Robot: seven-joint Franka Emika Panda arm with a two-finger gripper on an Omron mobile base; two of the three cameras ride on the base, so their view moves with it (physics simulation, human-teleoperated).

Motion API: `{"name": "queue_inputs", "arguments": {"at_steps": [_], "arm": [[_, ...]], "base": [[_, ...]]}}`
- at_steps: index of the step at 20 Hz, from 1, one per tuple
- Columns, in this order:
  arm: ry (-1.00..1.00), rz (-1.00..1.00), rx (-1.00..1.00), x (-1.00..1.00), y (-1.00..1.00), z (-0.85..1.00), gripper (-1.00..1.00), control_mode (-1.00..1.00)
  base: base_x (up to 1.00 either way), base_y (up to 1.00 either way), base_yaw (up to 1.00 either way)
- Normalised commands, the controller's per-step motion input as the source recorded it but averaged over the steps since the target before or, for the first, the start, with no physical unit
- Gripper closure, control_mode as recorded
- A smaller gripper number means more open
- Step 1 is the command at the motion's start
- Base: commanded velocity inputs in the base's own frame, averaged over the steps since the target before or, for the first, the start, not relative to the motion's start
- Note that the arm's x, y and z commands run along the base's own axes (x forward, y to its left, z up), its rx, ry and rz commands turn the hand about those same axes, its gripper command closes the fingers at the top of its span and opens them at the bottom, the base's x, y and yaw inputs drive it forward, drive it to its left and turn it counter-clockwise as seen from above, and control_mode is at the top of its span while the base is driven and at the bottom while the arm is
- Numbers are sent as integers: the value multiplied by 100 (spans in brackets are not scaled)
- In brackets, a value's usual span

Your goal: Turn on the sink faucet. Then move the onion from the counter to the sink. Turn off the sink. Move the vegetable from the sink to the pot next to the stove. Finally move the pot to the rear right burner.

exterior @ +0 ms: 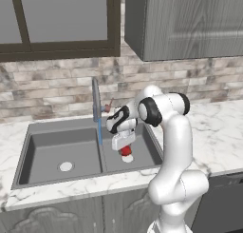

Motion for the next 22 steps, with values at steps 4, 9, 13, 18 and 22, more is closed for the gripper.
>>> {"name": "queue_inputs", "arguments": {"at_steps": [4, 9, 13, 18, 22], "arm": [[0, 0, 0, 0, 0, -26, -100, -100], [0, 0, 0, 0, 0, -10, -100, -100], [0, -1, 0, -5, 0, 1, -100, -100], [0, -5, 0, -13, 0, 14, -100, -100], [-1, -5, 0, -6, 0, 26, -100, -100]], "base": [[0, 0, 0], [0, 0, 0], [0, 0, 0], [0, 0, 0], [0, 0, 0]]}}
